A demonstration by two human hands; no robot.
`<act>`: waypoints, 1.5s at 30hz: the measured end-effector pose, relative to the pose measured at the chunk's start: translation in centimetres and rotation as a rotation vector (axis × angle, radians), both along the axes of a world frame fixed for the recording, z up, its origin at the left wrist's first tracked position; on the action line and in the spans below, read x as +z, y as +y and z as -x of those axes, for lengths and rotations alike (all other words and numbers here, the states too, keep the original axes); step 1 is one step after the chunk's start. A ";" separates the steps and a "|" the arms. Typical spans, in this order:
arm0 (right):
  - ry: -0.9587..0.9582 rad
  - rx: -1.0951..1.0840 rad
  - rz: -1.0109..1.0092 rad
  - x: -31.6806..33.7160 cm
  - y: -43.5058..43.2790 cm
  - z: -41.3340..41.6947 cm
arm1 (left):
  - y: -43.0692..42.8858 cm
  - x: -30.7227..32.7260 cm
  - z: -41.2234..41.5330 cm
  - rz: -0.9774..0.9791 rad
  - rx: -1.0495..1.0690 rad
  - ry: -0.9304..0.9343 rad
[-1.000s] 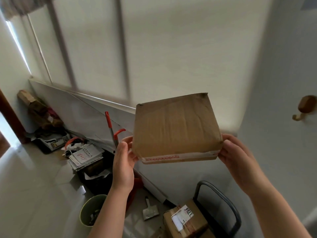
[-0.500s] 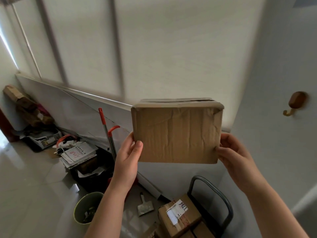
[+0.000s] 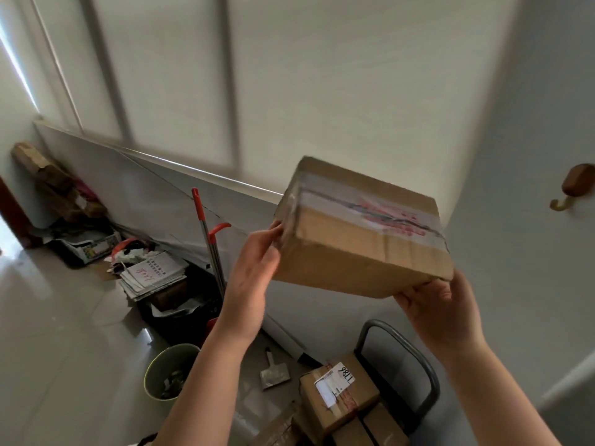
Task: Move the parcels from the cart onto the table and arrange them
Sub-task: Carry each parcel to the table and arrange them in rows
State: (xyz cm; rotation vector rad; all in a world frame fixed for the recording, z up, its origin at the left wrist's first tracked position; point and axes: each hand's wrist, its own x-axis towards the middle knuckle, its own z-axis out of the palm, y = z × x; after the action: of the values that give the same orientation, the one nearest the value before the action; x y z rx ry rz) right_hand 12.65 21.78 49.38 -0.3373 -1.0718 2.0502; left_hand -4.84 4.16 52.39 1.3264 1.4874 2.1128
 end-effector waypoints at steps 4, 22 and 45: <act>-0.219 -0.071 -0.517 1.6 -1.1 0.6 | -1.0 -2.1 3.0 -0.010 -0.070 -0.628; -0.461 -0.064 -0.440 1.4 -0.9 -4.2 | 0.5 -5.1 1.4 0.153 -0.061 -0.385; -0.978 -1.068 0.163 -2.5 -12.7 -48.2 | 12.4 -8.9 -40.5 0.562 -0.774 -0.046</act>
State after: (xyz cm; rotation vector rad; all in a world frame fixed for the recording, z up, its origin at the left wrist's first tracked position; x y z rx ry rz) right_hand 60.83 9.11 46.88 -1.6894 -0.8870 0.9319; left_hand 35.63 16.58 43.51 1.3107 1.1447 1.1321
